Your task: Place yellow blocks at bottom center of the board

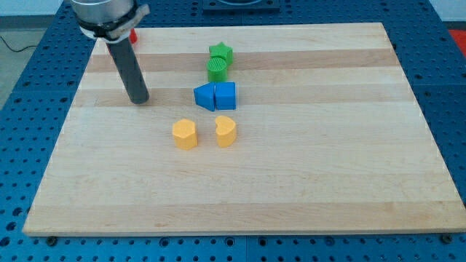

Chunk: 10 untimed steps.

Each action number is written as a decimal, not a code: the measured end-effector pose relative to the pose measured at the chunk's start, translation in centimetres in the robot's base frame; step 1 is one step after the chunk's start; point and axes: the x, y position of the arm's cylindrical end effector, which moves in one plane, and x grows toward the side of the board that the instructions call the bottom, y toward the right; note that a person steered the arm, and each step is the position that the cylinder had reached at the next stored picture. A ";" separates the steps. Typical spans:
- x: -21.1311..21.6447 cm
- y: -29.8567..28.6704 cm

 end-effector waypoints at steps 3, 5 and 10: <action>3.7 12.3; 5.9 16.3; 4.8 6.9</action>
